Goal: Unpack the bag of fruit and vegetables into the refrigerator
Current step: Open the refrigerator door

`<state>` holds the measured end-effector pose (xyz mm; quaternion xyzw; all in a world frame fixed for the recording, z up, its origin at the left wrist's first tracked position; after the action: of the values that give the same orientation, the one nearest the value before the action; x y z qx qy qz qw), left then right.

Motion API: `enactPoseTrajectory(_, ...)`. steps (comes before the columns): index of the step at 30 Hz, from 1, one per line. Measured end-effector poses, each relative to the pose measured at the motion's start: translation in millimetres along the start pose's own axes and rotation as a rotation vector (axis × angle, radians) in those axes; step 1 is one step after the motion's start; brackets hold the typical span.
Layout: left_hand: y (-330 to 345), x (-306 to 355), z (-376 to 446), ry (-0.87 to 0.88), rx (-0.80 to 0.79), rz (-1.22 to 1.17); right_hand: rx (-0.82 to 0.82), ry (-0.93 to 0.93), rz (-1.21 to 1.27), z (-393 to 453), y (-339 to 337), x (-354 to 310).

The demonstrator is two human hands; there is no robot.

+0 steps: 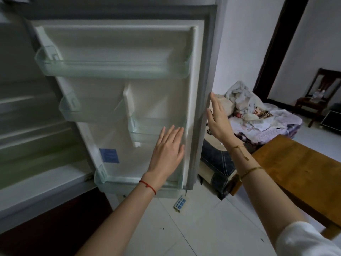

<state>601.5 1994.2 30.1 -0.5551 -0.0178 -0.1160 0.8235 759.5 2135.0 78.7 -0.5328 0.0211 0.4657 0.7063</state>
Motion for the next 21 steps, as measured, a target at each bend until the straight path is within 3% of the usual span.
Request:
enactPoseTrajectory(8,-10,6,-22,-0.059,0.033,0.005,0.013,-0.034,0.04,-25,-2,-9)
enactPoseTrajectory(14,-28,1,-60,-0.201,0.08,-0.012,0.0,-0.068,0.055,-69,4,-26)
enactPoseTrajectory(21,-53,-6,-141,-0.365,0.092,-0.058,-0.15,-0.191,0.058,-126,28,-64)
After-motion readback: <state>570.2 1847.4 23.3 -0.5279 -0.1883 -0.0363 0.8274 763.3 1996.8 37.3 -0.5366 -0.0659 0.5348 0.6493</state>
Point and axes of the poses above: each hand's wrist, its own z-axis towards the middle knuckle, its own y-axis out of the palm, x = y × z, the point moved 2 cm from there along z, towards the middle knuckle, and after that the axes turned 13 degrees about -x, right-handed, at the moved point
